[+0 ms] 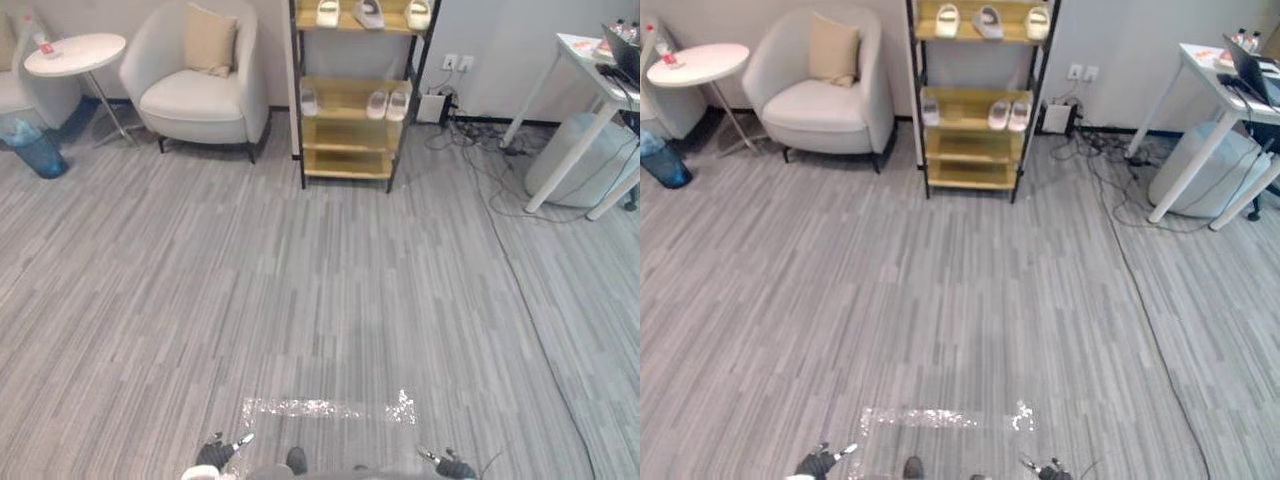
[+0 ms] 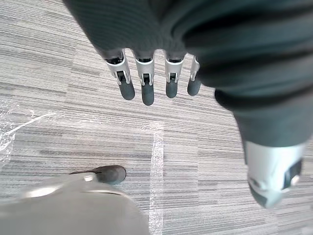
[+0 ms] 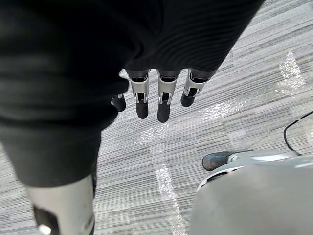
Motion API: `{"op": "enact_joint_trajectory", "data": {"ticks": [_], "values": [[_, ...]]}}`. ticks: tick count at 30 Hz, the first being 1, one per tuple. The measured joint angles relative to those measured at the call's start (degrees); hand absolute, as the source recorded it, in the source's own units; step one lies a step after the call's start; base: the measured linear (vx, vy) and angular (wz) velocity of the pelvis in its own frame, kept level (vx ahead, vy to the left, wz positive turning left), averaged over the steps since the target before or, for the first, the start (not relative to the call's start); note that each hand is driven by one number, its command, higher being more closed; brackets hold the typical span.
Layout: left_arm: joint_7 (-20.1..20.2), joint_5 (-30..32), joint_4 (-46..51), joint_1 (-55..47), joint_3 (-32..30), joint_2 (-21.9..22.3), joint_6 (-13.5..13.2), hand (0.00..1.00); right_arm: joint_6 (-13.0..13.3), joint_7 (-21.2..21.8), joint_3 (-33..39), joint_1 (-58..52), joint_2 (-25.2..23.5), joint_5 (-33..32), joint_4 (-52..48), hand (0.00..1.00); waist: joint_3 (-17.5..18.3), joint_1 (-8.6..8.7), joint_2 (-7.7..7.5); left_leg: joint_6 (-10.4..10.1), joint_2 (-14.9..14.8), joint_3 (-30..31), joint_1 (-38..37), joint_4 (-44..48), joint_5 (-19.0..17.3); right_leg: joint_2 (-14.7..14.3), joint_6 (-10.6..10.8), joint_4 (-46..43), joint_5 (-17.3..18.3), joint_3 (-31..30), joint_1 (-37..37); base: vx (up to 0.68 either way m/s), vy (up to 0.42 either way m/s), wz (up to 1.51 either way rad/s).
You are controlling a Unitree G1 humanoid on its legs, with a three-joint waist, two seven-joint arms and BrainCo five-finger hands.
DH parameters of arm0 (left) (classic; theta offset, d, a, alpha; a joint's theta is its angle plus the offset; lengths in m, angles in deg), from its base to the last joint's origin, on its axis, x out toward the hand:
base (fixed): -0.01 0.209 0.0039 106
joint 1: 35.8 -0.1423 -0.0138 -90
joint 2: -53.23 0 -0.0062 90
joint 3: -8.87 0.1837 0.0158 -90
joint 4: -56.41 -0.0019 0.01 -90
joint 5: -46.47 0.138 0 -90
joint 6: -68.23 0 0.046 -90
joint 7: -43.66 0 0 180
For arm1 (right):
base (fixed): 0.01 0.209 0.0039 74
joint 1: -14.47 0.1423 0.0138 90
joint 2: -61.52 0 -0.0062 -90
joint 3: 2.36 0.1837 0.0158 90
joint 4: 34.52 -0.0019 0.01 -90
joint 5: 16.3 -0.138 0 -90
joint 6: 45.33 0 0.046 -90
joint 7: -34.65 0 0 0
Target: Organize the slippers on the shoe rack
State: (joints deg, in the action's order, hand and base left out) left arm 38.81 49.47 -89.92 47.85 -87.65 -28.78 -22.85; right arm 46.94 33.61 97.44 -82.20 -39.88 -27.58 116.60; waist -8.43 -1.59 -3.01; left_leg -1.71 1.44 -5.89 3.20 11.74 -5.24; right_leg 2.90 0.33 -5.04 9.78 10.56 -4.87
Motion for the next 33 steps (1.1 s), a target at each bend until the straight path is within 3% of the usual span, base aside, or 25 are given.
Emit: {"op": "enact_joint_trajectory", "data": {"ticks": [1,2,4,5,7,9,10,11,13,14,15,16,17,19,20,22,24,25,27,28,29,30,31,32,33], "values": [[-0.09,-0.53,1.92,0.13,-2.13,0.44,0.16,0.0,-0.02,-0.03,-0.78,-0.01,-0.13,-0.08,-1.11,0.0,-0.69,-0.32,-0.49,0.17,-0.79,-0.96,4.98,11.86,-1.2,0.24,-0.72,-0.87,1.31,-0.28,-0.43,-0.02,-0.057,-0.16],[-0.2,-1.05,3.31,-0.2,-3.93,1.57,0.19,0.0,0.11,-0.05,-1.46,-0.2,0.16,-0.11,-2.86,0.0,-1.14,-1.26,0.07,0.03,-2.59,-2.17,9.14,22.68,-1.18,-0.39,-1.48,-1.16,2.1,-1.58,-1.48,0.02,-0.057,-0.39],[-0.47,-1.41,4.27,-0.78,-4.63,2.52,0.05,0.0,0.08,-0.1,-1.59,-0.05,0.19,-0.13,-4.06,0.0,-1.32,-2.12,0.65,-0.37,-4.41,-2.62,12.96,30.35,-2.06,-1.14,-2.15,-1.22,2.52,-3.21,-2.5,0.12,0.018,-0.56],[-0.85,-2.24,4.38,-1.26,-4.77,2.84,-0.02,0.0,-0.04,0.0,-2.36,1.56,-0.67,-0.12,-3.91,0.0,-1.44,-2.4,1.27,0.33,-5.17,-2.73,15.06,29.33,-4.37,-1.22,-2.3,-1.38,3.17,-5.58,-2.69,0.12,0.041,-0.52],[-1.26,-2.62,4.4,-1.56,-4.8,3.25,-0.09,0.0,0.01,0.09,-3.36,2.62,-1.28,-0.04,-3.96,0.0,-1.54,-3.09,1.68,0.25,-4.73,-2.77,15.73,21.67,-4.09,-0.76,-2.1,-1.21,3.7,-8.5,-2.68,0.21,0.118,-0.85],[-1.49,-3.11,3.91,-1.71,-4.52,3.97,-0.32,0.0,-0.05,0.14,-3.51,3.2,-1.06,-0.07,-3.74,0.0,-1.06,-4.25,2.89,-2.69,-3.97,-0.52,15.46,5.72,-0.67,-0.2,-0.66,-0.1,4.68,-11.85,-2.56,0.29,0.188,-0.83],[-1.5,-3.12,3.76,-1.75,-4.41,4.03,-0.34,0.0,-0.05,0.14,-3.51,3.19,-1.03,-0.07,-3.66,0.0,-0.93,-4.47,3.11,-3.11,-3.98,-0.15,15.43,4.5,-0.34,-0.22,-0.48,0.02,4.81,-12.09,-2.65,0.4,0.301,-0.74],[-1.56,-3.25,1.8,-2.17,-3.61,3.28,-0.58,0.0,-0.06,0.18,-3.64,3.6,-1.04,0.0,-2.05,0.0,0.42,-5.07,2.77,0.94,-2.39,-0.61,15.1,5.54,2.49,1.15,0.16,0.3,6.54,-15.05,-3.44,0.34,0.246,-0.53],[-1.58,-3.2,1.1,-1.91,-3.63,2.67,-0.61,0.0,-0.14,0.43,-3.37,3.52,-2.09,0.05,-1.74,0.0,1.19,-5.04,1.84,1.94,-1.48,-2.04,15.5,7.21,-0.24,2.46,1.21,-4.43,7.09,-16.08,-2.02,0.48,0.255,-0.45],[-1.67,-3.19,1.13,-1.8,-3.71,2.64,-0.57,0.0,-0.07,0.52,-3.81,3.57,-2.48,0.13,-2.36,0.0,1.03,-5.31,1.32,2.64,-1.09,-4.11,12.92,6.91,-2.21,3.2,3.48,-14.08,7.39,-17.46,1.2,0.65,0.302,-0.54],[-1.78,-3.17,1.06,-1.84,-3.6,2.46,-0.57,0.0,-0.02,0.81,-4.61,3.33,-2.61,0.16,-3.32,0.0,0.83,-5.61,0.9,2.84,-0.14,-5.45,8.34,5.77,-3.78,3.87,8.16,-26.77,6.06,-18.31,4.68,0.43,0.218,-0.57],[-1.82,-3.18,1.1,-1.94,-3.52,2.38,-0.61,0.0,0.02,0.94,-4.97,3.29,-2.66,0.18,-3.6,0.0,0.85,-5.73,0.81,3.25,0.12,-5.99,6.57,5.27,-3.89,4.04,10.76,-32.08,4.86,-18.66,6.32,0.5,0.209,-0.27],[-1.86,-3.08,1.08,-2.05,-2.57,2.03,-0.6,0.0,0.2,1.1,-5.68,3.3,-2.71,0.21,-4.12,0.0,1.0,-5.12,0.88,3.82,0.69,-5.58,3.0,4.59,-5.14,3.96,15.29,-42.49,1.73,-18.22,9.78,0.43,0.125,0.05],[-1.99,-3.14,1.44,-1.03,-1.86,1.77,-0.54,0.0,0.73,1.29,-5.35,3.29,-2.76,0.25,-4.28,0.0,0.58,-4.59,0.85,4.82,1.36,-4.0,-2.2,2.6,-7.72,5.45,10.79,-51.77,1.55,-11.99,13.97,0.48,0.094,0.2],[-2.26,-3.21,1.29,-0.52,-1.43,1.76,-0.54,0.0,0.88,1.31,-5.14,3.4,-2.29,0.19,-4.56,0.0,0.17,-4.37,1.04,5.13,1.26,-2.43,-5.96,1.09,-8.74,7.04,6.64,-53.49,3.62,-5.62,16.1,0.35,0.01,0.36],[-2.32,-3.3,0.98,0.68,-1.33,2.01,-0.45,0.0,1.18,1.23,-4.71,3.31,-1.68,0.22,-5.49,0.0,-0.53,-3.14,1.45,5.12,0.08,-0.09,-11.57,-1.5,-9.54,7.08,3.21,-47.43,6.62,1.49,18.88,0.49,-0.041,0.72],[-2.32,-3.36,0.98,1.11,-1.33,2.44,-0.47,0.0,1.29,1.3,-3.88,3.7,-1.35,0.2,-5.64,0.0,-0.85,-2.6,1.97,4.45,-1.12,0.89,-13.66,-2.77,-10.22,5.03,2.7,-38.69,6.26,1.62,21.3,0.42,-0.061,0.49],[-2.33,-3.64,0.98,1.24,-1.29,2.67,-0.51,0.0,1.27,1.36,-3.77,4.19,-1.05,0.18,-5.39,0.0,-0.93,-1.85,2.26,3.87,-1.88,1.85,-15.29,-4.02,-10.74,3.31,2.52,-29.73,4.16,0.34,23.15,0.53,-0.106,0.44],[-2.29,-4.3,0.88,1.94,-0.84,3.87,-0.52,0.0,1.25,1.26,-3.71,4.49,-0.33,0.15,-3.88,0.0,-1.29,-0.95,2.45,2.26,-2.47,4.64,-18.6,-5.61,-12.92,0.21,1.96,-13.1,-5.1,-5.31,23.9,0.64,-0.17,0.64],[-2.28,-4.3,0.87,1.99,-0.84,4.1,-0.55,0.0,1.25,1.26,-3.54,4.39,-0.29,-0.04,-3.85,0.0,-1.3,-0.96,2.35,2.19,-2.45,5.17,-18.99,-5.49,-13.41,0.04,1.57,-12.34,-6.34,-5.55,23.86,0.64,-0.22,0.71],[-2.28,-4.35,-0.48,2.39,-1.49,5.47,-0.61,0.0,1.31,1.12,-3.02,4.3,-0.01,-0.07,-3.91,0.0,-1.59,-0.39,2.91,1.01,-3.3,7.11,-20.86,-4.05,-14.98,-0.56,-0.05,-14.44,-11.16,-6.04,23.08,0.52,-0.18,0.45],[-2.15,-4.31,-0.58,2.58,-1.58,6.81,-0.67,0.0,1.2,1.01,-3.12,5.07,0.42,0.12,-3.83,0.0,-1.53,-0.55,4.29,0.73,-4.99,7.46,-20.29,-1.33,-14.65,-1.21,-0.82,-15.38,-9.59,-4.58,22.4,0.75,-0.279,0.58],[-1.84,-4.22,0.15,2.62,-2.17,8.4,-1.03,0.0,1.21,1.07,-3.23,5.29,0.63,0.28,-4.14,0.0,-1.32,-0.51,5.68,0.75,-6.18,7.8,-15.79,8.91,-13.95,-2.04,-1.24,-15.18,-7.02,-2.69,20.9,0.7,-0.272,0.48],[-1.54,-4.26,0.24,3.58,-4.15,9.12,-0.84,0.0,1.22,0.9,-3.24,5.22,1.02,0.07,-4.29,0.0,-1.91,-0.29,6.64,-0.93,-7.71,6.51,-10.1,22.06,-10.38,-2.76,-1.88,-13.44,-5.58,-1.26,17.54,0.69,-0.281,0.48],[-1.6,-4.26,0.36,3.72,-4.58,9.25,-0.75,0.0,1.21,0.87,-3.32,5.18,1.14,0.06,-4.46,0.0,-2.07,-0.3,6.83,-1.61,-8.35,5.6,-8.23,26.44,-8.18,-3.07,-2.17,-12.44,-5.38,-1.15,16.23,0.57,-0.2,0.35]]}}
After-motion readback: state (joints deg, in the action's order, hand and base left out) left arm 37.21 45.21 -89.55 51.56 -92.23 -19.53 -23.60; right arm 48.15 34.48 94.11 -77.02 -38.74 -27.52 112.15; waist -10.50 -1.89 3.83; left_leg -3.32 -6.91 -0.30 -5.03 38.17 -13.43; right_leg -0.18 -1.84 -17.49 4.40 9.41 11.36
